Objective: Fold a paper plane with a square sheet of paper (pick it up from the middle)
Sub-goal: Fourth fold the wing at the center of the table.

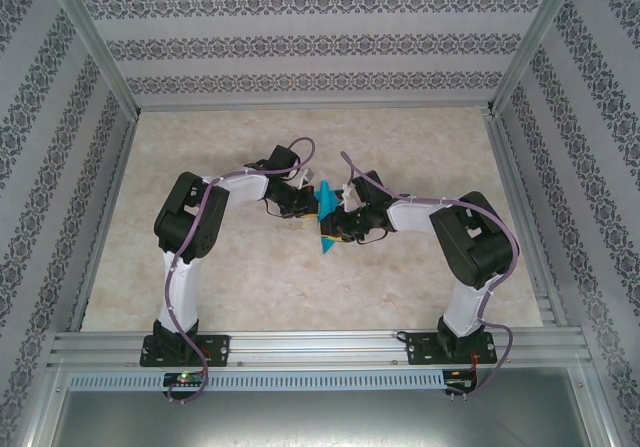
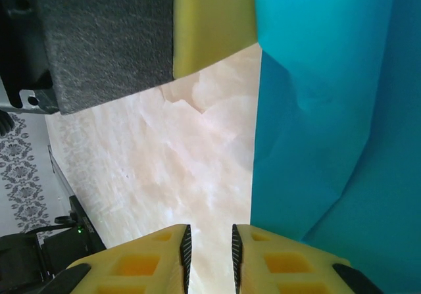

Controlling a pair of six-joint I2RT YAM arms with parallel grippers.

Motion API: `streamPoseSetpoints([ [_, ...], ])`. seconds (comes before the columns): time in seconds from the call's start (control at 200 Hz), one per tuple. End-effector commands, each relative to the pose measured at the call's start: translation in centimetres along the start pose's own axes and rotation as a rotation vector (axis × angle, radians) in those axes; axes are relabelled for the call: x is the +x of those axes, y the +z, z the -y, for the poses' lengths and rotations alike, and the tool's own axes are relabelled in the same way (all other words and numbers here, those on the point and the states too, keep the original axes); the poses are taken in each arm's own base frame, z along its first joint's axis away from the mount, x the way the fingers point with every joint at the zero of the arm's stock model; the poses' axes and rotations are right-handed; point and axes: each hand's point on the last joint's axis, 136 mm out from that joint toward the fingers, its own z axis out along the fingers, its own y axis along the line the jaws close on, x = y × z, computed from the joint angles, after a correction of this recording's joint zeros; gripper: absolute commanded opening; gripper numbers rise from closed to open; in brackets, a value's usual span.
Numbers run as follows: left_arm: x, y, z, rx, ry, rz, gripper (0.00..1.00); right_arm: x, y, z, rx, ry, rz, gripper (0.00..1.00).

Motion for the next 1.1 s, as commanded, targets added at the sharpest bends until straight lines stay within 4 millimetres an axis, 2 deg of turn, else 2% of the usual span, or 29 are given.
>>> streamPoseSetpoints([
  [0.0,1.1,1.1,-3.3,-0.095,-0.041,-0.042,0.05,0.2,0.6,-0.3,0.008,-0.020,-0.016,0.25],
  [0.25,1.4,1.3,-3.6,-0.099,-0.046,-0.050,0.05,-0.1,1.0,-0.7,-0.001,-0.030,-0.011,0.26],
  [0.36,1.5,1.3,-3.6,-0.099,-0.045,-0.052,0.05,-0.1,-0.1,-0.8,0.022,-0.045,0.007,0.26],
  [0.56,1.5,1.3,-3.8,-0.103,-0.047,-0.054,0.05,0.8,-1.4,0.5,0.064,-0.029,0.008,0.26],
  [1.094,1.8,1.4,-4.1,-0.102,-0.055,-0.058,0.05,0.4,0.7,0.1,0.039,-0.029,-0.039,0.26],
])
